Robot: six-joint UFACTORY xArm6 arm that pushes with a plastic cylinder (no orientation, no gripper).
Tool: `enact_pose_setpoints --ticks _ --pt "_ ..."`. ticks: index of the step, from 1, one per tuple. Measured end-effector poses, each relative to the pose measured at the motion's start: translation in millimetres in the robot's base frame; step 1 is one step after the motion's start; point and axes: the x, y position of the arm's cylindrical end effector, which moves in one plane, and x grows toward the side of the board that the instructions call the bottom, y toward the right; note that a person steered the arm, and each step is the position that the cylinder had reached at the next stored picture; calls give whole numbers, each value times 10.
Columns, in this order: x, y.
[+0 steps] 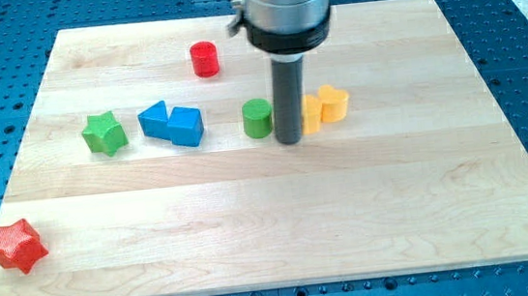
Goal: Place the green blocks in between the blue triangle and the red star
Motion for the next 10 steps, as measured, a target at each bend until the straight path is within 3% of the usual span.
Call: enact_pose_setpoints --ticks 1,3,4,7,9,10 --pt "-20 -116" --pt "-62 -1068" --pt "-237 -1177" --pt "-414 -258" --pt "-803 35" --pt "-843 -893"
